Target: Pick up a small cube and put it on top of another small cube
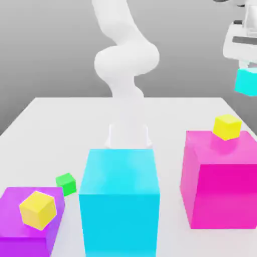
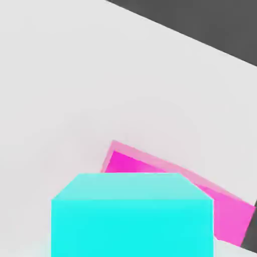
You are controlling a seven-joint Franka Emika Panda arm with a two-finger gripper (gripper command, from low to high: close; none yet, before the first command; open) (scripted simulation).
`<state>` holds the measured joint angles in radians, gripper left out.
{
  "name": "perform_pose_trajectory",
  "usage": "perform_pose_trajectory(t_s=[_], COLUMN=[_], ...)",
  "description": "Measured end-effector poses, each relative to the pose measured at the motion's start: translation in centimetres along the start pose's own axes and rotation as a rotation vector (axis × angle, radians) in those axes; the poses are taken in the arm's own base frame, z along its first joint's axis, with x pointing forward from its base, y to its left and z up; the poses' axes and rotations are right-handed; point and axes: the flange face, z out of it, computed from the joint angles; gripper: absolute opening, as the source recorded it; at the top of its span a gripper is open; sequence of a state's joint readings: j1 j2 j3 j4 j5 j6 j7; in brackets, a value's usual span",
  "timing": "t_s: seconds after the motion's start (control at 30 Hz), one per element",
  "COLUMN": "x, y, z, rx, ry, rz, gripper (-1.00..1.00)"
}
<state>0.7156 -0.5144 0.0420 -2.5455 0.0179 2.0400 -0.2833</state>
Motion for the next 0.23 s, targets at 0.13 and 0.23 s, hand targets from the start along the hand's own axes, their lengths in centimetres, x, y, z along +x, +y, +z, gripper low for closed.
perform_pose_trajectory(t_s=[0.13, 0.23], x=[-0.5, -0.5], y=[0.5, 0.5], z=[5.1, 5.1], rx=[0.009, 0.009], ry=[-0.008, -0.008], rz=[0.028, 0.028], gripper=[1.00, 1.00])
